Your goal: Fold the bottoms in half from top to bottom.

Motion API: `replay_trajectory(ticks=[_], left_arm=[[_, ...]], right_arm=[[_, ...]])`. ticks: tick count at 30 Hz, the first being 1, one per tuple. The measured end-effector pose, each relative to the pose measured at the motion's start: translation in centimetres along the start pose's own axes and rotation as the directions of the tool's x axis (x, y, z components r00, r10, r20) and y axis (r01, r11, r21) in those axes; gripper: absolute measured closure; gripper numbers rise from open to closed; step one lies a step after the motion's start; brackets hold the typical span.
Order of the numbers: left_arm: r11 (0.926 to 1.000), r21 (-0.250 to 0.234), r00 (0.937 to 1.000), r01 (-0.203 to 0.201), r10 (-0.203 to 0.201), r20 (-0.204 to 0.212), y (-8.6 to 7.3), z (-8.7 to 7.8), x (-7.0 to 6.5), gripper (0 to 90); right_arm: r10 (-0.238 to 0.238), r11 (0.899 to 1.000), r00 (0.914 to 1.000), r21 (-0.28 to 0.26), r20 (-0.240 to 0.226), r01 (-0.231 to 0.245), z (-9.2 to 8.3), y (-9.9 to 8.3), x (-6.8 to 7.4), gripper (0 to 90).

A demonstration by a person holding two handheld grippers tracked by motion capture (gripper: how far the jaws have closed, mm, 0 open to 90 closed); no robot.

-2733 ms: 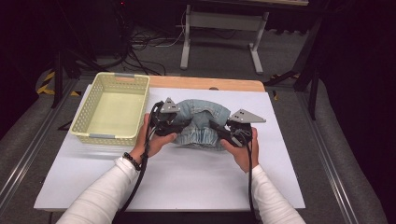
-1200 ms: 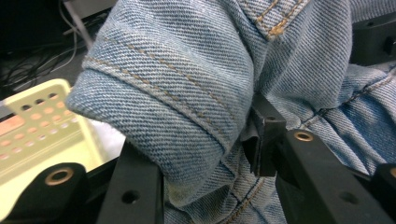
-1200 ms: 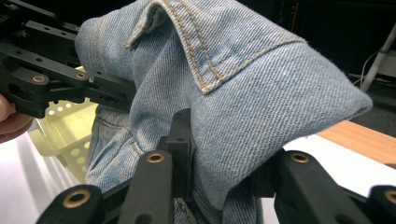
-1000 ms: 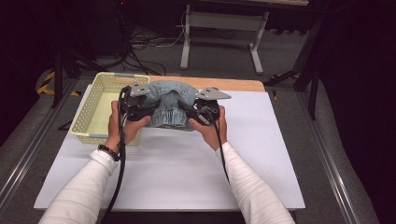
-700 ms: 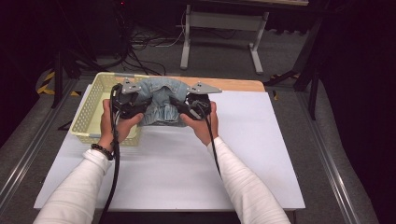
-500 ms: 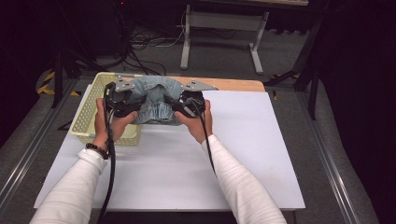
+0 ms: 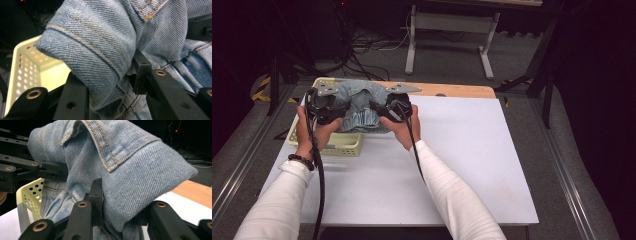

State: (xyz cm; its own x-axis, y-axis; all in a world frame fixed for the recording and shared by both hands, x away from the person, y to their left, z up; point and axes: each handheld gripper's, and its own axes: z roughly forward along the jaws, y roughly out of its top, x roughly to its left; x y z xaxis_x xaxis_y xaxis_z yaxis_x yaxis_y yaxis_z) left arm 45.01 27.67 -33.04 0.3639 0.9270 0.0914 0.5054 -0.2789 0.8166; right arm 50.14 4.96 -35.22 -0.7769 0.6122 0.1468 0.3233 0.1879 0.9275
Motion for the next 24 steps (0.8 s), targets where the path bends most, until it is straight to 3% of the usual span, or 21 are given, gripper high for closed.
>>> replay_trajectory(ticks=[7, 12, 16, 19, 24], left_arm=[[0.9996, 0.026, 1.0000, -0.002, 0.002, 0.009, -0.7, 0.1, 1.3, 66.2], [0.9994, 0.030, 0.9996, 0.019, -0.020, 0.022, -1.1, -0.2, 2.0, 66.5], [0.9985, 0.034, 0.9990, 0.043, -0.043, 0.007, -1.5, -0.4, 2.8, 66.6], [0.9965, 0.049, 0.9976, 0.067, -0.066, -0.022, -1.8, -0.2, 3.7, 66.7], [0.9886, 0.111, 0.9948, 0.102, -0.101, -0.014, -2.7, 1.1, 5.4, 66.7]], right_arm=[[0.016, 0.999, 0.9998, 0.033, -0.012, -0.016, 1.6, -0.3, 0.1, 59.0], [0.064, 0.997, 0.9971, 0.053, -0.040, -0.062, 1.3, -0.6, -0.6, 50.3], [0.083, 0.994, 0.9949, 0.076, -0.058, -0.078, 1.0, -0.8, -1.1, 45.6], [0.073, 0.994, 0.9955, 0.081, -0.062, -0.068, 0.5, -0.9, -1.1, 45.4], [0.023, 0.996, 0.9993, 0.091, -0.029, -0.020, -0.6, -1.7, -1.1, 45.3]])
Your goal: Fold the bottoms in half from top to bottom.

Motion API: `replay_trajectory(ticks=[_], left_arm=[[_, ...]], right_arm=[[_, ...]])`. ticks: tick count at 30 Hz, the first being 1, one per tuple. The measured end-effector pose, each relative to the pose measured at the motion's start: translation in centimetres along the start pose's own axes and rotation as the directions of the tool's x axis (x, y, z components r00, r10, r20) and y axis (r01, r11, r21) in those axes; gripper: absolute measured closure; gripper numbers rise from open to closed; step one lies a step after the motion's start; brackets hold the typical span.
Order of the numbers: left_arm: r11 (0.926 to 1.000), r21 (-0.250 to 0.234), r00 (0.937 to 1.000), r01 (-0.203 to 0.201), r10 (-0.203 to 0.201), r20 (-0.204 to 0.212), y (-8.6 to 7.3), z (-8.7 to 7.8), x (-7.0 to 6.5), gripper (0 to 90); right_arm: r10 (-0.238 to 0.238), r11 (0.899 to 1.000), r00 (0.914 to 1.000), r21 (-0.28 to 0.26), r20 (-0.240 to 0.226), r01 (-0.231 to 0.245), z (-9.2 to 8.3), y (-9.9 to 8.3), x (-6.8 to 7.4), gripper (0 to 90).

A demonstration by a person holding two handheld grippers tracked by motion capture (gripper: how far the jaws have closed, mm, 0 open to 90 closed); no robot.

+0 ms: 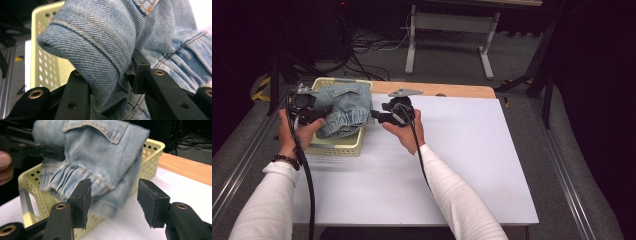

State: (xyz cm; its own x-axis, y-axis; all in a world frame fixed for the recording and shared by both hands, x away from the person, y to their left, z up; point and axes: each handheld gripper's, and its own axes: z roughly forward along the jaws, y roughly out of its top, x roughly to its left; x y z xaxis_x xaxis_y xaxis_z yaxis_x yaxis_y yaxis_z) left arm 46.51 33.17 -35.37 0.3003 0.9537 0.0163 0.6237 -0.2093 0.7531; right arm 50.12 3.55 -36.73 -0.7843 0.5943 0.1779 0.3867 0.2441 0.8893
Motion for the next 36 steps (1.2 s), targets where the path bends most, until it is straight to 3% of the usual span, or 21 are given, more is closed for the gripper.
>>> replay_trajectory(ticks=[3, 7, 14, 23, 31, 33, 36], left_arm=[[0.9999, 0.012, 0.9999, 0.010, -0.010, -0.001, 0.0, 0.7, 0.6, 66.7], [0.9990, 0.043, 0.9999, 0.010, -0.010, 0.006, 0.1, 1.8, 1.1, 66.6], [0.9951, 0.099, 0.9998, -0.007, 0.009, -0.015, 0.6, 3.1, 1.6, 66.5], [0.9909, 0.133, 0.9990, -0.022, 0.027, -0.037, 1.1, 3.9, 1.8, 66.1], [0.9872, 0.157, 0.9977, -0.027, 0.037, -0.057, 1.0, 4.1, 2.2, 66.0], [0.9831, 0.181, 0.9964, -0.027, 0.041, -0.074, 1.0, 4.4, 2.3, 66.0], [0.9740, 0.219, 0.9921, -0.057, 0.080, -0.097, 1.0, 5.0, 2.3, 65.7]], right_arm=[[-0.045, 0.999, 0.9984, 0.003, 0.033, 0.045, -1.3, -0.8, -0.2, 45.3], [-0.117, 0.993, 0.9895, -0.003, 0.085, 0.118, -4.1, -2.0, -0.5, 45.1], [-0.150, 0.988, 0.9798, -0.029, 0.133, 0.155, -9.5, -4.8, -1.4, 44.0], [-0.116, 0.992, 0.9824, -0.024, 0.146, 0.121, -14.4, -9.4, -2.8, 43.3], [-0.137, 0.991, 0.9777, 0.012, 0.159, 0.137, -17.5, -12.3, -2.6, 42.0], [-0.137, 0.990, 0.9771, 0.011, 0.163, 0.137, -18.2, -12.7, -2.5, 41.7], [-0.140, 0.990, 0.9759, 0.012, 0.167, 0.140, -19.0, -13.2, -2.3, 41.4]])
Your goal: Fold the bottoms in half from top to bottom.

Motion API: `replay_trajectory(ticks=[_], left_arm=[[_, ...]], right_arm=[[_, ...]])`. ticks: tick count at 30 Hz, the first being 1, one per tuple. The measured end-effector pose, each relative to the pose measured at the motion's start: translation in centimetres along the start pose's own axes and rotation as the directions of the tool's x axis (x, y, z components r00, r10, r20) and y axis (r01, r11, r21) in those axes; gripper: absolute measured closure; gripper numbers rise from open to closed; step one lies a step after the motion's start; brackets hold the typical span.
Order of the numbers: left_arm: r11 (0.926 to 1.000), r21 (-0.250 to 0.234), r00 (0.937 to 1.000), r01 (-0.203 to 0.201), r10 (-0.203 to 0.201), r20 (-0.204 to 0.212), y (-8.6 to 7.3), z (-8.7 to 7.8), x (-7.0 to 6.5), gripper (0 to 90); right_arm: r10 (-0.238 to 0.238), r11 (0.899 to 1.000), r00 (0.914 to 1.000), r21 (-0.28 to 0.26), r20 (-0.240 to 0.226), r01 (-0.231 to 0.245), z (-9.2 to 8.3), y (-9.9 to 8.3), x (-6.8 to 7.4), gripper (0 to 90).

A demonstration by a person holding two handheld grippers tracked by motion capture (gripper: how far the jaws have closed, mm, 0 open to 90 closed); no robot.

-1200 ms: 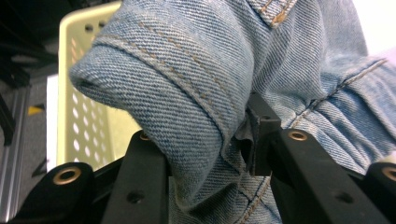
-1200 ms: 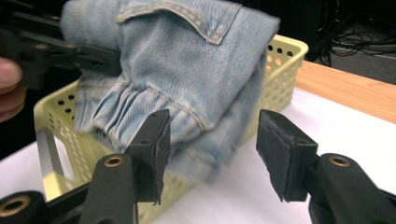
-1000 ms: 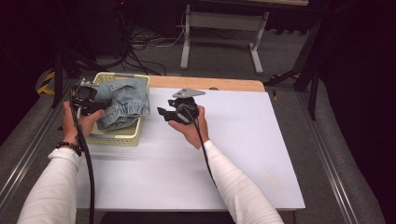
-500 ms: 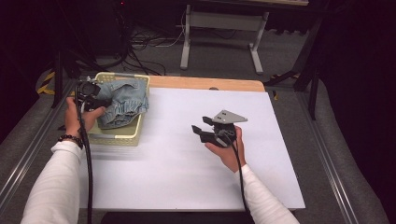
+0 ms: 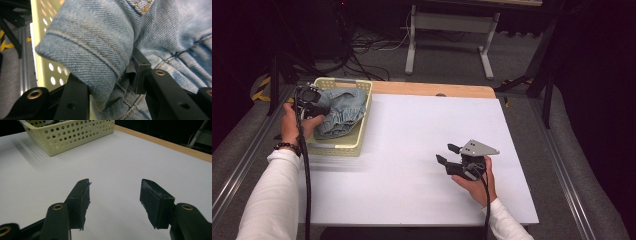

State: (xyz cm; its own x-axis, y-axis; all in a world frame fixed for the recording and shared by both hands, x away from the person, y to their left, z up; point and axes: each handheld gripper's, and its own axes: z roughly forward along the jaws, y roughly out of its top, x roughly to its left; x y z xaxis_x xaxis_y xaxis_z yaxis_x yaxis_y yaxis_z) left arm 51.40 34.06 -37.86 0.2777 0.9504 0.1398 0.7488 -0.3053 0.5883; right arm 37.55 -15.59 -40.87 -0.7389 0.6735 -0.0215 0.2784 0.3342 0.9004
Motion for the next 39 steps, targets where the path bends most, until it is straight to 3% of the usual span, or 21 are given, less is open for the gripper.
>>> replay_trajectory(ticks=[2, 11, 15, 19, 25, 31, 39], left_arm=[[0.9992, 0.025, 0.9986, -0.032, 0.033, -0.041, 0.3, 0.4, -0.4, 65.2], [0.9975, 0.018, 0.9958, -0.068, 0.069, -0.059, 1.4, 1.0, -0.6, 63.8], [0.9987, 0.013, 0.9963, -0.050, 0.050, -0.070, 1.5, 1.4, -0.5, 61.4], [0.9998, 0.000, 0.9964, -0.020, 0.020, -0.083, 1.5, 1.3, -0.5, 53.0], [0.9999, -0.015, 0.9946, 0.002, -0.003, -0.104, 1.4, 0.3, -0.4, 44.4], [0.9973, -0.073, 0.9910, 0.006, -0.016, -0.133, 1.4, -1.3, -0.5, 42.3], [0.9869, -0.161, 0.9955, 0.011, -0.026, -0.091, 1.4, -2.8, -1.3, 39.7]], right_arm=[[-0.006, 1.000, 1.0000, 0.006, 0.005, 0.005, -0.4, -0.4, 0.1, 41.3], [-0.015, 0.999, 0.9999, 0.048, -0.001, 0.015, -0.6, -1.6, 0.4, 40.5], [-0.022, 0.999, 0.9997, 0.047, -0.009, 0.022, -0.4, -1.5, 0.5, 40.2], [-0.032, 0.998, 0.9994, 0.047, -0.011, 0.032, -0.4, -1.5, 0.6, 39.8], [-0.043, 0.998, 0.9990, 0.042, -0.011, 0.044, -0.5, -1.4, 0.8, 39.4], [-0.049, 0.998, 0.9987, 0.038, -0.009, 0.050, -0.6, -1.4, 0.8, 38.6], [-0.049, 0.999, 0.9988, 0.017, -0.002, 0.049, -0.8, -1.4, 0.7, 37.5]])
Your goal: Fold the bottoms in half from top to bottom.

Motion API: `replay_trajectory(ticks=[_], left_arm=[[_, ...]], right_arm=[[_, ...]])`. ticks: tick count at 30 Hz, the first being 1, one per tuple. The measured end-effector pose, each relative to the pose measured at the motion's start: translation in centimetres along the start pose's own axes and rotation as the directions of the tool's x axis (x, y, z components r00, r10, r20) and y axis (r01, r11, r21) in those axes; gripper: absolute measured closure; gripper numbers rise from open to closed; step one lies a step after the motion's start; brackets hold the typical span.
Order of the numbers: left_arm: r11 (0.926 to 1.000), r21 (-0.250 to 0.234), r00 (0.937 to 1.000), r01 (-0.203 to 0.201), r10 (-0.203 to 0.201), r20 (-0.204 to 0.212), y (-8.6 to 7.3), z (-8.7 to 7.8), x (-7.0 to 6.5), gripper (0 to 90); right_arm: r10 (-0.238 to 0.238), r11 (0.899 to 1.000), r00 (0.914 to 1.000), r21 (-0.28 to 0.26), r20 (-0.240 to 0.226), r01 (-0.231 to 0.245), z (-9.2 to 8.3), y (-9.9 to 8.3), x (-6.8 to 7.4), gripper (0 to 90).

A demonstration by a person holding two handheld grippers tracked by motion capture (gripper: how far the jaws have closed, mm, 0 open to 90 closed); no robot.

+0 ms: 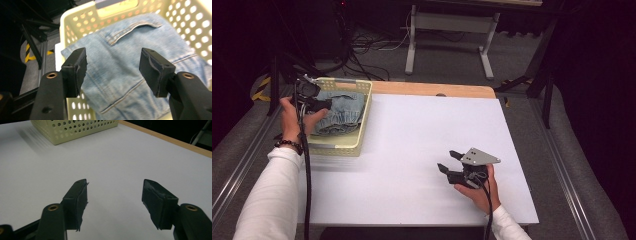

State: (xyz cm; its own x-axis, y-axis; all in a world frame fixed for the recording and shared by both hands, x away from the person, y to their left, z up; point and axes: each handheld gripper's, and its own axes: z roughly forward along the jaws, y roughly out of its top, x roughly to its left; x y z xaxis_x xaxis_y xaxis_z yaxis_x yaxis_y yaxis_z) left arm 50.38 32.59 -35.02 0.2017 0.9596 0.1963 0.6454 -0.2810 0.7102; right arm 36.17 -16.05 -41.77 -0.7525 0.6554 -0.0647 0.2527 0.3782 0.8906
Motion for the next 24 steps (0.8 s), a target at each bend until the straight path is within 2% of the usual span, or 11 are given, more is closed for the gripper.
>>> replay_trajectory(ticks=[3, 5, 11, 19, 24], left_arm=[[0.9995, -0.030, 0.9999, 0.006, -0.005, 0.011, 0.1, -0.1, -0.7, 36.3], [0.9993, -0.037, 0.9994, 0.009, -0.007, 0.034, 0.1, 0.0, -1.0, 35.1], [0.9983, -0.057, 0.9990, -0.016, 0.019, 0.041, 0.4, 0.1, -2.1, 32.1], [0.9982, -0.059, 0.9988, -0.013, 0.016, 0.047, 0.4, 0.5, -2.3, 31.8], [0.9969, -0.079, 0.9981, -0.002, 0.007, 0.061, 0.2, 0.4, -2.5, 29.6]], right_arm=[[-0.004, 1.000, 1.0000, -0.007, 0.006, 0.004, -0.1, 0.0, 0.0, 37.1], [-0.001, 1.000, 1.0000, -0.005, 0.004, 0.001, 0.0, 0.0, 0.0, 36.9], [-0.002, 1.000, 1.0000, -0.006, 0.004, 0.002, 0.0, 0.0, -0.1, 36.3], [-0.005, 1.000, 1.0000, 0.000, -0.002, 0.005, 0.3, -0.1, -0.1, 35.0], [-0.004, 1.000, 1.0000, 0.003, 0.006, 0.004, 0.3, -0.1, -0.1, 32.6]])
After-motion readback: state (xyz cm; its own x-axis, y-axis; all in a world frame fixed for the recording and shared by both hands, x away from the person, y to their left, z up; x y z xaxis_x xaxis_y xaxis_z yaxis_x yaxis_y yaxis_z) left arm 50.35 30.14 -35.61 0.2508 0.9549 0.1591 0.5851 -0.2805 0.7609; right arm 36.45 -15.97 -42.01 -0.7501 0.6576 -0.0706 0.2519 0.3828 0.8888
